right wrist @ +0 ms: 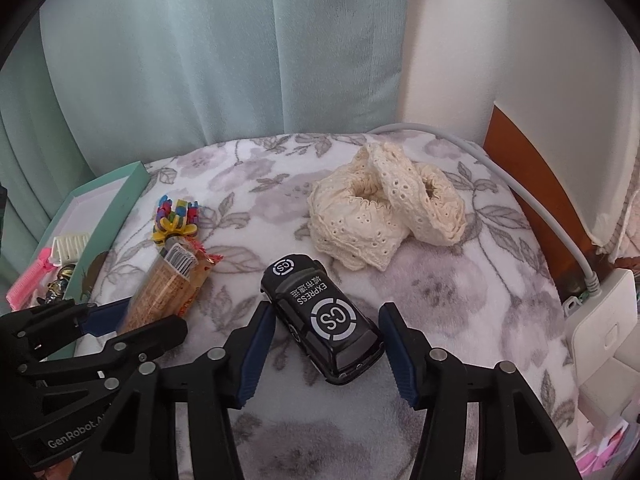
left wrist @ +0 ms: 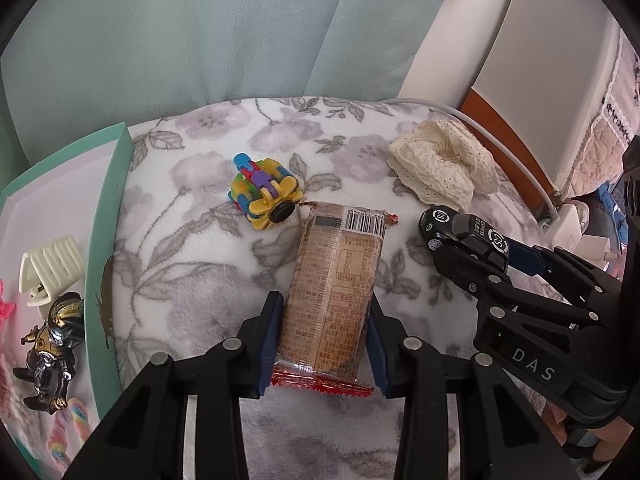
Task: Organize objects
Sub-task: 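Lift the snack bar with the left tool while the right tool lifts the toy car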
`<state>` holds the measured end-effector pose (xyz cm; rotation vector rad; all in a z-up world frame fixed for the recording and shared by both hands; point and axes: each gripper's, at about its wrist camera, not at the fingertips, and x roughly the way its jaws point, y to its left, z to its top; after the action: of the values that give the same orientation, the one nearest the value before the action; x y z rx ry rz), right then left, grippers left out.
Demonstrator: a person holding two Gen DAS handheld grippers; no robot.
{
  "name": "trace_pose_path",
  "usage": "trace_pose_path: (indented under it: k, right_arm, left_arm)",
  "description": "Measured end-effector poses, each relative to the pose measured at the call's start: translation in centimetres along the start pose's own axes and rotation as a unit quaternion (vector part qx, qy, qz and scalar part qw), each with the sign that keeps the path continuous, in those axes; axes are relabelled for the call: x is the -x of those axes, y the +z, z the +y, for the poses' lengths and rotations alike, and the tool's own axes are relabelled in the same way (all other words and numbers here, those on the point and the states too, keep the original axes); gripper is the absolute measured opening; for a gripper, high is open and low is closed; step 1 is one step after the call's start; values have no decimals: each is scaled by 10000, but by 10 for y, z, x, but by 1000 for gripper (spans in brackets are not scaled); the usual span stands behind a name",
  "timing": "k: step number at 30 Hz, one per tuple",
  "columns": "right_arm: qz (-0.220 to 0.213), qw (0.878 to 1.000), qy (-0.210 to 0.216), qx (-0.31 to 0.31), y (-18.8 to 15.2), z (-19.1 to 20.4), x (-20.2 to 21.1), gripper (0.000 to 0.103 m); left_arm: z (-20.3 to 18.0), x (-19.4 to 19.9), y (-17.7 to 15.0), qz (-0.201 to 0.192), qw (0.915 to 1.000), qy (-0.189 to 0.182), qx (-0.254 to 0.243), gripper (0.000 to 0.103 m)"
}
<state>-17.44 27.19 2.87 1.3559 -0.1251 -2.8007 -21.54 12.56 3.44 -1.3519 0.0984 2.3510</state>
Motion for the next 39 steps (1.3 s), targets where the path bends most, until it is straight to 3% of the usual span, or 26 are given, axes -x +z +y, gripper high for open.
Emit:
trace_pose_path:
  k: [23,39]
  right_arm:
    - [-370,9992,30,166,-1,39,61,57]
    - [-484,9960,296,687,11,126,71,57]
  left_arm:
    - [20,75,-19,-590,9978,-167,264,40]
    - [137,136,-47,-1049,9846,337,1354,40]
